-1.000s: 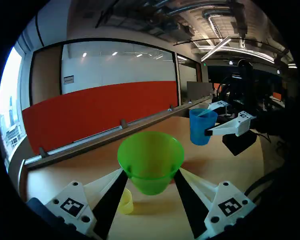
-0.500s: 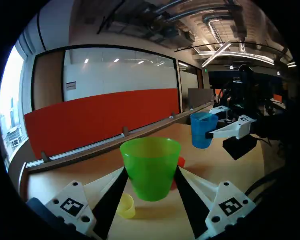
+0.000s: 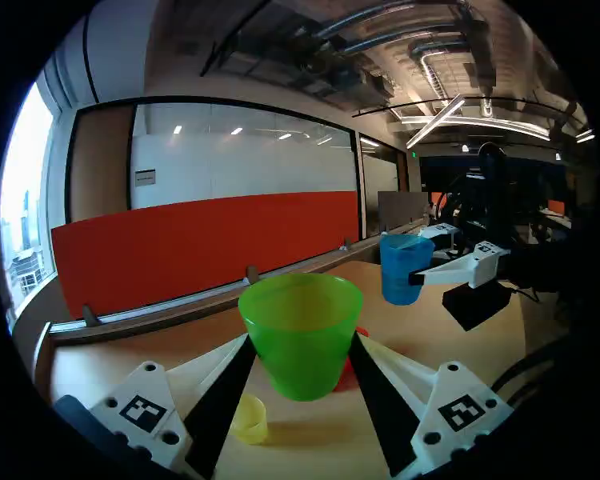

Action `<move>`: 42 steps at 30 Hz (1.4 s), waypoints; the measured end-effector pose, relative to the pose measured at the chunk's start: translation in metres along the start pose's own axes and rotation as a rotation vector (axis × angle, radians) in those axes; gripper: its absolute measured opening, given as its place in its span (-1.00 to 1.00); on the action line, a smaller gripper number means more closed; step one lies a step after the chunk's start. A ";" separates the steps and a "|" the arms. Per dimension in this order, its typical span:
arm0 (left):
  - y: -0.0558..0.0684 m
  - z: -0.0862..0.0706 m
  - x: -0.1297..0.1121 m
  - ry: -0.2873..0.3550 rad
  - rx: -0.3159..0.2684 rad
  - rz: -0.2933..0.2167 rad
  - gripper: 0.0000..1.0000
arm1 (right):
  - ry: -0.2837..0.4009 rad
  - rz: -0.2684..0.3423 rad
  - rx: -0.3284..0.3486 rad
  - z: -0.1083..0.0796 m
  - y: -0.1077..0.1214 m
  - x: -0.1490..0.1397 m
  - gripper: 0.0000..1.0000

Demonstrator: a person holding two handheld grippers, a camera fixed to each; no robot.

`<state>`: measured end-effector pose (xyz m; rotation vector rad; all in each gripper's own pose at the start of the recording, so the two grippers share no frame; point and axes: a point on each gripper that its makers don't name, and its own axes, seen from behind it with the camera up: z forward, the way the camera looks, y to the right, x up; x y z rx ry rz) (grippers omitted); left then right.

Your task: Pour water

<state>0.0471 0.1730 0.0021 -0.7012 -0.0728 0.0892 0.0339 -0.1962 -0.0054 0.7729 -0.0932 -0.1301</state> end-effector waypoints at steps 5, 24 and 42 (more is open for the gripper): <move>0.004 0.001 0.002 0.016 -0.008 -0.004 0.60 | 0.001 -0.005 0.000 0.000 0.000 0.001 0.72; 0.011 0.003 -0.002 0.024 -0.022 -0.010 0.61 | 0.028 -0.018 0.009 0.002 -0.005 0.014 0.72; 0.012 0.002 0.001 0.037 -0.033 -0.015 0.61 | 0.057 0.024 0.015 0.005 -0.007 0.020 0.72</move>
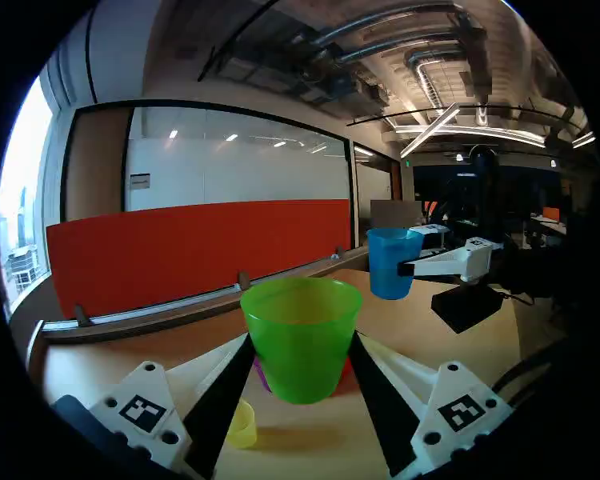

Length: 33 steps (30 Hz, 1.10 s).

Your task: Pour water

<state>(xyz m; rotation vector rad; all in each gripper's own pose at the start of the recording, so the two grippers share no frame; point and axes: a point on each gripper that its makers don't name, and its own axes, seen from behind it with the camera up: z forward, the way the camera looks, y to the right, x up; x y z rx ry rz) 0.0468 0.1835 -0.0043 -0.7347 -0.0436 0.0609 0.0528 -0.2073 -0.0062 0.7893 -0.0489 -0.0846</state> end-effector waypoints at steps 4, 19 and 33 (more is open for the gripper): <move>0.001 0.000 0.000 0.000 -0.001 -0.002 0.61 | 0.000 0.001 0.002 0.001 0.000 0.000 0.72; 0.004 -0.002 -0.004 0.006 -0.015 -0.021 0.60 | 0.002 -0.049 0.032 0.003 -0.005 0.013 0.72; 0.013 -0.001 -0.012 -0.003 -0.047 -0.034 0.60 | 0.002 -0.164 0.060 0.011 -0.006 0.029 0.72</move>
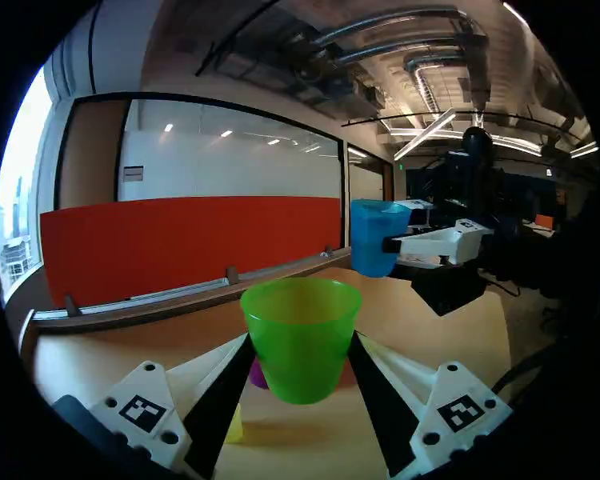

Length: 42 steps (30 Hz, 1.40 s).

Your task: Pour water

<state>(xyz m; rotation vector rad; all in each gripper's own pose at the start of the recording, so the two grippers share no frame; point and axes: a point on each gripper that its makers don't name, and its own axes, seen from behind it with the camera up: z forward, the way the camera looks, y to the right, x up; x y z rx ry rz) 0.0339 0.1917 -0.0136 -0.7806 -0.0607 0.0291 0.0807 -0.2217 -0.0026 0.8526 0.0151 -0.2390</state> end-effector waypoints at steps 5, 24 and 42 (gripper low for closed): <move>0.004 0.000 -0.001 -0.001 -0.010 0.001 0.60 | 0.000 -0.048 0.009 0.005 0.002 0.007 0.72; 0.013 -0.001 -0.006 -0.001 -0.043 0.003 0.60 | 0.004 -0.199 0.034 0.022 0.000 0.028 0.72; 0.020 0.003 -0.011 0.000 -0.058 -0.002 0.60 | 0.008 -0.312 0.041 0.031 -0.001 0.040 0.72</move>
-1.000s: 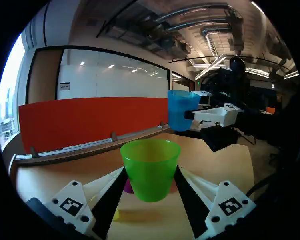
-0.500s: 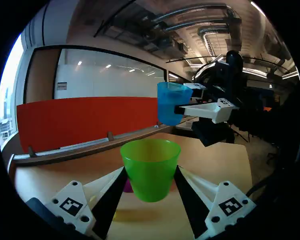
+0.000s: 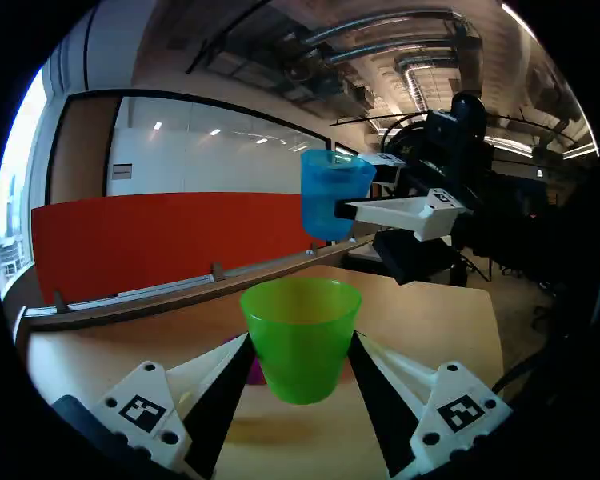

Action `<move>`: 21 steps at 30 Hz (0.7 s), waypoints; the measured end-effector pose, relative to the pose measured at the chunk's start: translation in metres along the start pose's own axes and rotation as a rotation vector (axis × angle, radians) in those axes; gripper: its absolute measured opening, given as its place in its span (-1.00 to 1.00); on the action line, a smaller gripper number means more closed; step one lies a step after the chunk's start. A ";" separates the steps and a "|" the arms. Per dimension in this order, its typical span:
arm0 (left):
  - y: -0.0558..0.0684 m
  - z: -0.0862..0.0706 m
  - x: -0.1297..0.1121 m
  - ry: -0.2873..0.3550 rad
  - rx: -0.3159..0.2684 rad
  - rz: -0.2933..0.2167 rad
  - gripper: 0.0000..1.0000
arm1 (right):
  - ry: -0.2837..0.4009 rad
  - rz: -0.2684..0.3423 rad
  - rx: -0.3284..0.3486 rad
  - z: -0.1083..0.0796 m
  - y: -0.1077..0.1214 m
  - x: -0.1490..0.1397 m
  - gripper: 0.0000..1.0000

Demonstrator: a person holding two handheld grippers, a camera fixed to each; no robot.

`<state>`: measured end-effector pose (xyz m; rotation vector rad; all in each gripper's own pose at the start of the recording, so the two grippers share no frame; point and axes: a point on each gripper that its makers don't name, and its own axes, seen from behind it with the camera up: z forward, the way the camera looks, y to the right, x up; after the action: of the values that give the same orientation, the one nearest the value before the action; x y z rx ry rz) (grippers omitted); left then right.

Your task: Pour water

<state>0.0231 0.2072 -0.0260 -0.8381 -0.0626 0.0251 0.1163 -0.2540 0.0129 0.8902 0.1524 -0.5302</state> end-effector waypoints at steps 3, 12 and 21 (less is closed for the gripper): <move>0.002 0.000 -0.001 0.001 -0.004 -0.001 0.60 | 0.000 -0.019 -0.002 0.002 0.001 0.002 0.72; 0.006 0.000 0.000 0.008 -0.010 -0.005 0.60 | 0.004 -0.070 -0.006 0.008 0.007 0.011 0.72; 0.009 -0.001 0.001 0.013 -0.020 -0.006 0.60 | -0.003 -0.128 -0.007 0.014 0.008 0.013 0.72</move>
<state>0.0237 0.2130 -0.0332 -0.8581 -0.0529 0.0137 0.1300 -0.2660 0.0228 0.8770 0.2092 -0.6492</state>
